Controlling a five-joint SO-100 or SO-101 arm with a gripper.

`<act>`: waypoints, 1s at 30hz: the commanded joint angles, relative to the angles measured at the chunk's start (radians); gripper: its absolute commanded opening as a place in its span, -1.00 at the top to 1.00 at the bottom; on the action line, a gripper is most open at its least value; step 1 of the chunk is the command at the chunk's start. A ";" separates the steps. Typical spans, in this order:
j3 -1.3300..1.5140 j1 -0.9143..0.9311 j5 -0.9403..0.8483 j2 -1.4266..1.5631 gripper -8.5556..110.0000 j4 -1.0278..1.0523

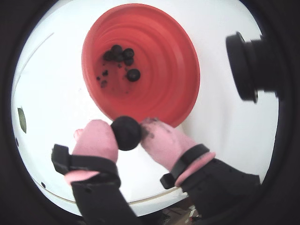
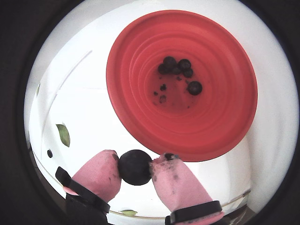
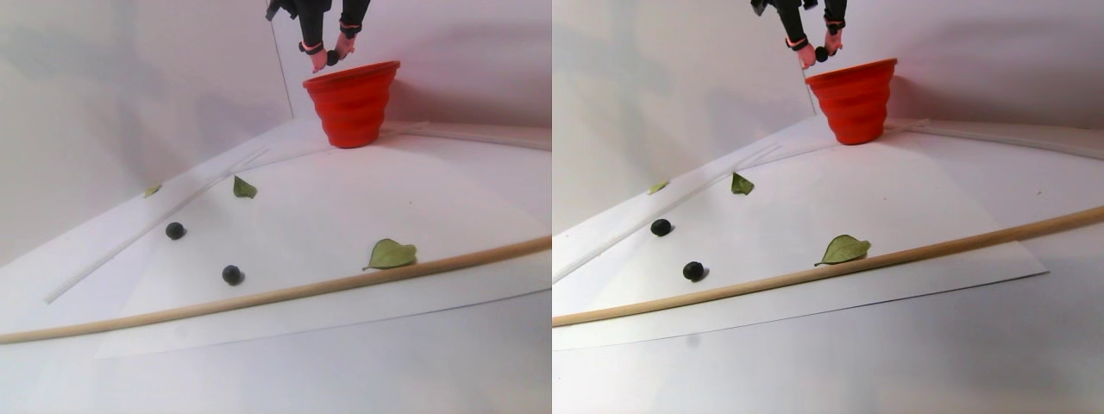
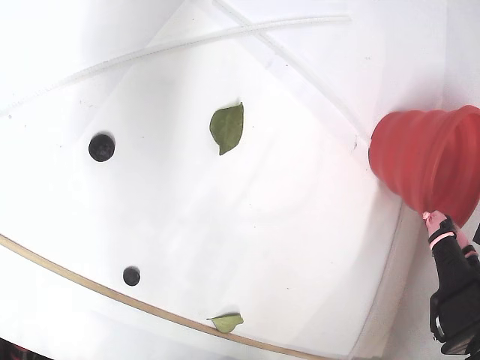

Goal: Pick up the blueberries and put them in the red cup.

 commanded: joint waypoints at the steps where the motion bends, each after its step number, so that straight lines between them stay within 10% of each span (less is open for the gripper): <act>1: -0.112 0.023 0.000 -0.008 0.67 -0.037; 30: -0.213 0.064 0.043 -0.098 0.58 -0.098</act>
